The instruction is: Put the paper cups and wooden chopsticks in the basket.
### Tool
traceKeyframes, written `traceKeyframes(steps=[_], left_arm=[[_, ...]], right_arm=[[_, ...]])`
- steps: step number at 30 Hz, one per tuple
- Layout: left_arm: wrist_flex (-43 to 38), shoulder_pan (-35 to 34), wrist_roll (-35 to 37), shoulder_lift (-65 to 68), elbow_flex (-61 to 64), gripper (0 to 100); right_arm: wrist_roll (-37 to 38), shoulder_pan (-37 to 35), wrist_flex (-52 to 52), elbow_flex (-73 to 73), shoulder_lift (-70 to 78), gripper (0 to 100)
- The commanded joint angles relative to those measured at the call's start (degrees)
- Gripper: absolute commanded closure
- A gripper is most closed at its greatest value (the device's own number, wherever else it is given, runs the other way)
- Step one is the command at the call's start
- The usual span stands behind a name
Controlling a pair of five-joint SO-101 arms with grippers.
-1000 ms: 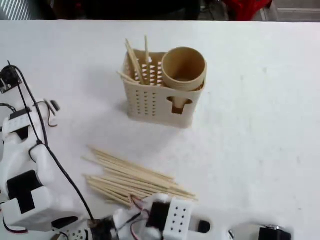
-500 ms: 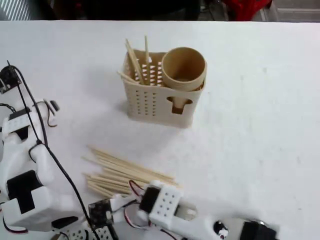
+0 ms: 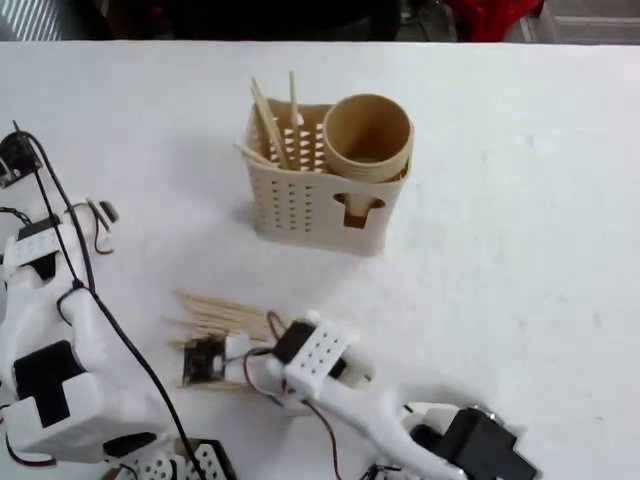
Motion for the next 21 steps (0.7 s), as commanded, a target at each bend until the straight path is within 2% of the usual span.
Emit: traceKeyframes(steps=[1, 9, 16, 21], left_arm=[[-0.5, -0.3, 0.8, -0.5, -0.3, 78], [-0.5, -0.2, 0.8, -0.4, -0.4, 78], [-0.5, 0.0, 0.6, -0.3, -0.4, 78], [-0.5, 1.4, 0.4, -0.3, -0.4, 78]], right_arm=[[0.6, 8.0, -1.3, -3.2, 0.4, 87.9], [-3.3, 18.4, -1.5, -11.8, 0.0, 87.9], [-5.7, 18.2, -0.9, -13.0, -2.2, 87.6], [-8.9, 18.1, 5.8, -13.0, -16.0, 87.5]])
